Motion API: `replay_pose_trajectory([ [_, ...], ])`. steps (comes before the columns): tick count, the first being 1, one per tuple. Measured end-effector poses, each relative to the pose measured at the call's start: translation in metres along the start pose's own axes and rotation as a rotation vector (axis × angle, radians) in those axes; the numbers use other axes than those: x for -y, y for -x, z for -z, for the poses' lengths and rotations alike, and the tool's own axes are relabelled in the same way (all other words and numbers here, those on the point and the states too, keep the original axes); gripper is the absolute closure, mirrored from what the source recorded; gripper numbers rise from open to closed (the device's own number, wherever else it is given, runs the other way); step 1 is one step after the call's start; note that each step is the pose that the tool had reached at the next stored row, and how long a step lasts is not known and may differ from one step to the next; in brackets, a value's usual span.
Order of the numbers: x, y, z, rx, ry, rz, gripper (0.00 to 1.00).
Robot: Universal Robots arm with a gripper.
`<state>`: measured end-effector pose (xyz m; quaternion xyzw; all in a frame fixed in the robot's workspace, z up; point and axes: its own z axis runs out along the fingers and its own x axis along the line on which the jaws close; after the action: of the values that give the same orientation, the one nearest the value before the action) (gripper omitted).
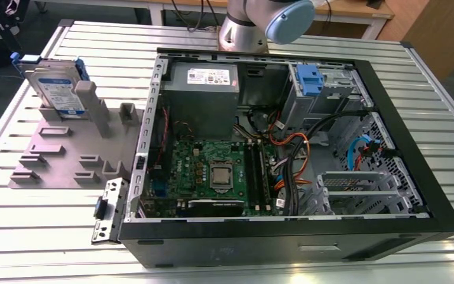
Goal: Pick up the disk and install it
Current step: 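Pick up the disk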
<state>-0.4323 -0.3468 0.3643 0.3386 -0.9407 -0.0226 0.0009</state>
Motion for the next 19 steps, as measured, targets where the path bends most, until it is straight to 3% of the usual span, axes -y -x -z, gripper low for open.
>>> replay_pose_trajectory([
  [9,0.0,0.0,-0.0001,-0.0003,0.0001,0.009,0.89],
  [15,0.0,0.0,0.0,-0.0022,0.0007,0.051,0.89],
  [19,0.0,0.0,0.0,-0.0044,0.0014,0.102,0.89],
])
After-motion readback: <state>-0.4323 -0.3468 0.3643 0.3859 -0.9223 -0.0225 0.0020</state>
